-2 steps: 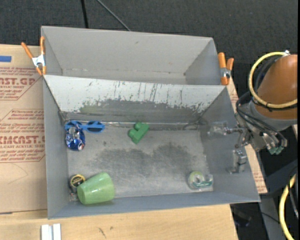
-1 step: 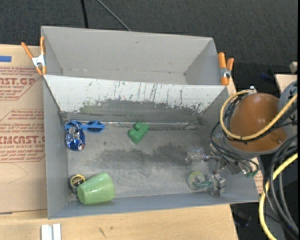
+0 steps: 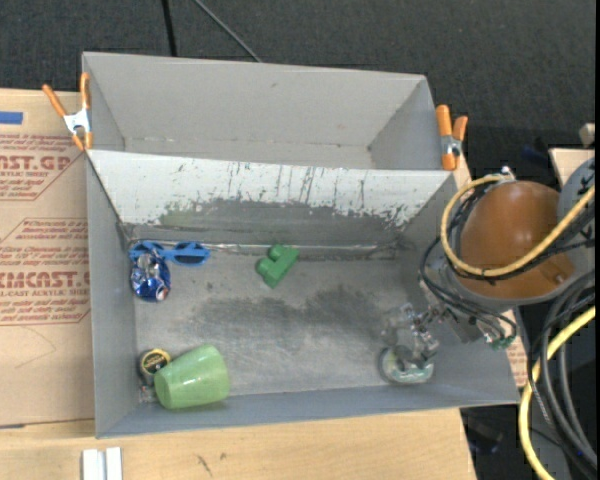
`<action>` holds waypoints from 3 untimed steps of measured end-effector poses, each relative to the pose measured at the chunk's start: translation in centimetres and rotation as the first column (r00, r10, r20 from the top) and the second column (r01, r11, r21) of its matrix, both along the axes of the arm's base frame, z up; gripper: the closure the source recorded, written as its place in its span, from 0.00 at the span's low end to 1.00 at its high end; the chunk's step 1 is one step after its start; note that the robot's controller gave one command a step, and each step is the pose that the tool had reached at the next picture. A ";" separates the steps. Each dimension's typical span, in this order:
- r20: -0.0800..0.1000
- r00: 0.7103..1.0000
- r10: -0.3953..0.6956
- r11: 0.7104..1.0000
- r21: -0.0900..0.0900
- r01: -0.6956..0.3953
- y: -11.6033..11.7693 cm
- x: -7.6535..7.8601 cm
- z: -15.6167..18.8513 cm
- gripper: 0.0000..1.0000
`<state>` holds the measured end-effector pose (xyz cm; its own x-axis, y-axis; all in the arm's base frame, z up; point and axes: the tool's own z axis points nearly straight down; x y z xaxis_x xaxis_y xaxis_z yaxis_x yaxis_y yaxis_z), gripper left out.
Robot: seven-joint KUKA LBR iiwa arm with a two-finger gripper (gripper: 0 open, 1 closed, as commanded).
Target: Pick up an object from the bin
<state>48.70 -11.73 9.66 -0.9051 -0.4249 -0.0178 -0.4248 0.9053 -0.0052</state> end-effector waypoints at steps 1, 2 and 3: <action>-0.017 1.000 0.000 1.000 -0.001 0.000 -0.1 -0.4 -0.2 0.00; -0.008 1.000 0.000 1.000 0.000 0.000 0.0 -0.2 -0.1 1.00; -0.010 1.000 0.012 1.000 -0.005 -0.012 -0.5 0.3 13.7 1.00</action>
Offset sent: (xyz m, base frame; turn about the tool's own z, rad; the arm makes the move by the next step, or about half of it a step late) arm 0.0000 0.0000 0.0000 0.0000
